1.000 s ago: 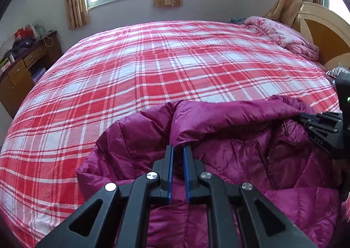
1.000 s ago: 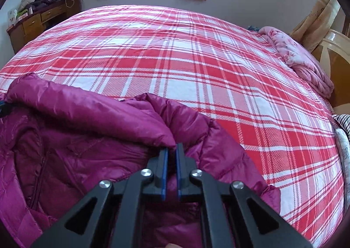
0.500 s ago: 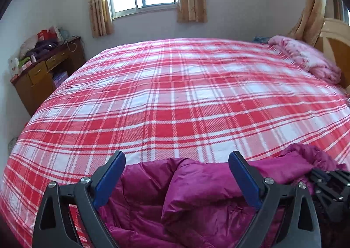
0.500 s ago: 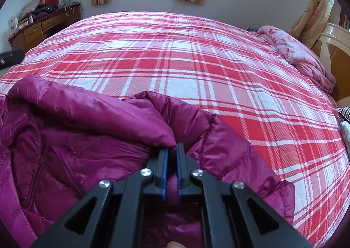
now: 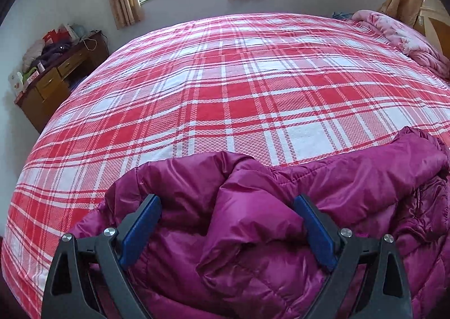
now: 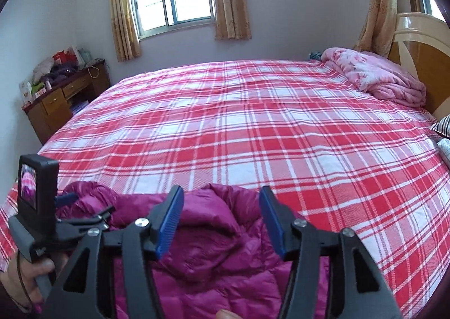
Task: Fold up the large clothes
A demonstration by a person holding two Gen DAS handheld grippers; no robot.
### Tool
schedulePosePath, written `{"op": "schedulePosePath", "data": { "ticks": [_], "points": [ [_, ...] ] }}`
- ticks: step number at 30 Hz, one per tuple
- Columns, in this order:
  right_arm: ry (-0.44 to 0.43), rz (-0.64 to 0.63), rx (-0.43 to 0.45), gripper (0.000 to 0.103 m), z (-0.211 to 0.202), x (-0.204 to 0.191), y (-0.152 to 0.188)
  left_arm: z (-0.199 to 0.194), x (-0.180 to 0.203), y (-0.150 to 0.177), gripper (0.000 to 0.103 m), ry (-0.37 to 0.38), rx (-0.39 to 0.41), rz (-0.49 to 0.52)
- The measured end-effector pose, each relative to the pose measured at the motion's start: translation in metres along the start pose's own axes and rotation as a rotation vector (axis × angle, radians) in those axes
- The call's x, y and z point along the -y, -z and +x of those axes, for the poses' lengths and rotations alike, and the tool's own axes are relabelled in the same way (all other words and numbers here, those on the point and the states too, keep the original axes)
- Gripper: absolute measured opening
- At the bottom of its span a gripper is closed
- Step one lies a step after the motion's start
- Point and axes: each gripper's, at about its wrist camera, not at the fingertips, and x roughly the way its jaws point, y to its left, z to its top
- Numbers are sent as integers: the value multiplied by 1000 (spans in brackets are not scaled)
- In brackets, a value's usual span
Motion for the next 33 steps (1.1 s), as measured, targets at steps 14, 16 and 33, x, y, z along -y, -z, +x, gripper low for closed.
{"op": "schedulePosePath", "data": {
  "ticks": [14,16,33],
  "points": [
    [-9,-92,-159,59,69,-17,44,16,16,-8,96,98,-51,-9],
    [-3,-99,-164,59,72,-19,46,17,15,-7,96,101,-45,-13],
    [47,-141,-203,63,85,-27,52,26,21,-4,99,71,-47,-2]
  ]
}}
